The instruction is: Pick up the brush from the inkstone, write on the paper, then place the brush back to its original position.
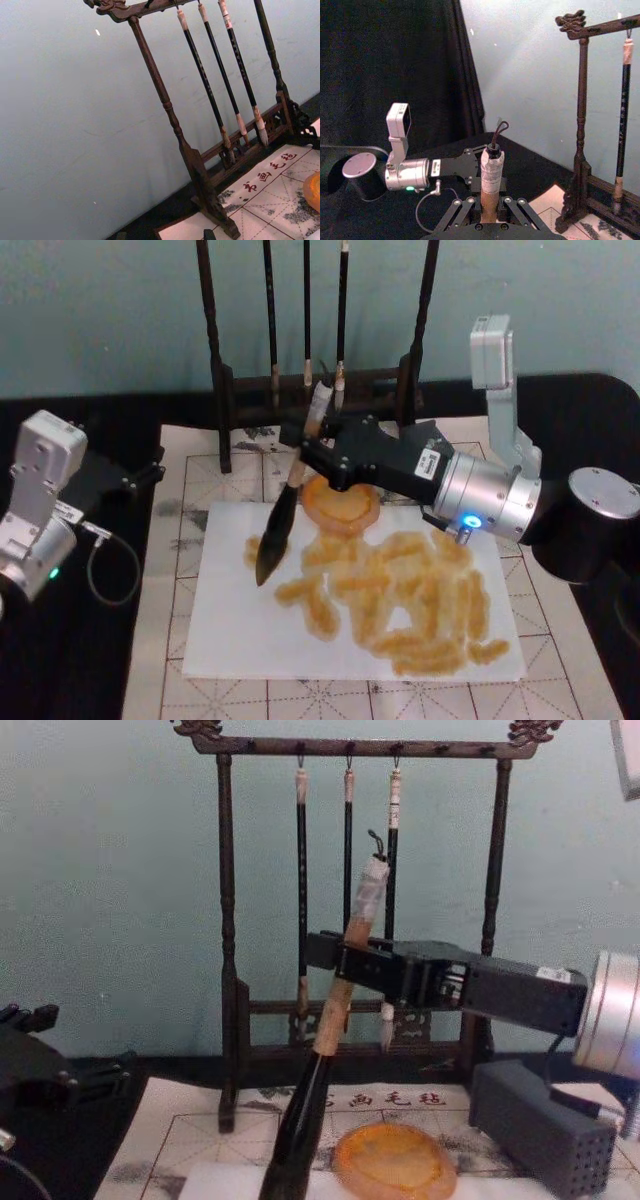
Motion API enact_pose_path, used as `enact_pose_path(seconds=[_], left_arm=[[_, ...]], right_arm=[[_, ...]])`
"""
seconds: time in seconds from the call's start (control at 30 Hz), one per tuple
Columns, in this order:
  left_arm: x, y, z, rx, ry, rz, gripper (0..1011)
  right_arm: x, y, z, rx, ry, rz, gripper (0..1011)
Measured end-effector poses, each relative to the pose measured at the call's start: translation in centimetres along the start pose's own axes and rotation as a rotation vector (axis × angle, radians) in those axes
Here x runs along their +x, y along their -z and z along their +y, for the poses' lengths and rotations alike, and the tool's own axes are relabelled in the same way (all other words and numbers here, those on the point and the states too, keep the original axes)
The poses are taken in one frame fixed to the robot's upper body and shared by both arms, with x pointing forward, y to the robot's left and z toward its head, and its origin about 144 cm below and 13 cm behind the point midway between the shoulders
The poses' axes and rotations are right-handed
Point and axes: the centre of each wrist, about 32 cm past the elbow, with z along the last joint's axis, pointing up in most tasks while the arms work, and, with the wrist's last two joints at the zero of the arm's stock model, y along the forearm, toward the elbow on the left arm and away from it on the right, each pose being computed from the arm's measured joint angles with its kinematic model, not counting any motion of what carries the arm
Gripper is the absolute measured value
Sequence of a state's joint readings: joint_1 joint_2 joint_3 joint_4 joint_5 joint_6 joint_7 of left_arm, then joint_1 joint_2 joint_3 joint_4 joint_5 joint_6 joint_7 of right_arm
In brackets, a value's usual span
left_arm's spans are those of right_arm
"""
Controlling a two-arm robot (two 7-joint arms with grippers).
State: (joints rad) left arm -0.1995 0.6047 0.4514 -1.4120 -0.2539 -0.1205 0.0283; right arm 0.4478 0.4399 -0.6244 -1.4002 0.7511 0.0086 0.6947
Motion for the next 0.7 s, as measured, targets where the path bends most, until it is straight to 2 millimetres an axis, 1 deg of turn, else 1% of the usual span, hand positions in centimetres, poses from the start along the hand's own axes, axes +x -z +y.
enact_pose_path(seconds=[0.7], left_arm=[[0.0, 0.0, 0.0, 0.0, 0.0, 0.0, 1001]], right_arm=[[-0.49, 0.66, -0.26, -0.022, -0.033, -0.024, 187]])
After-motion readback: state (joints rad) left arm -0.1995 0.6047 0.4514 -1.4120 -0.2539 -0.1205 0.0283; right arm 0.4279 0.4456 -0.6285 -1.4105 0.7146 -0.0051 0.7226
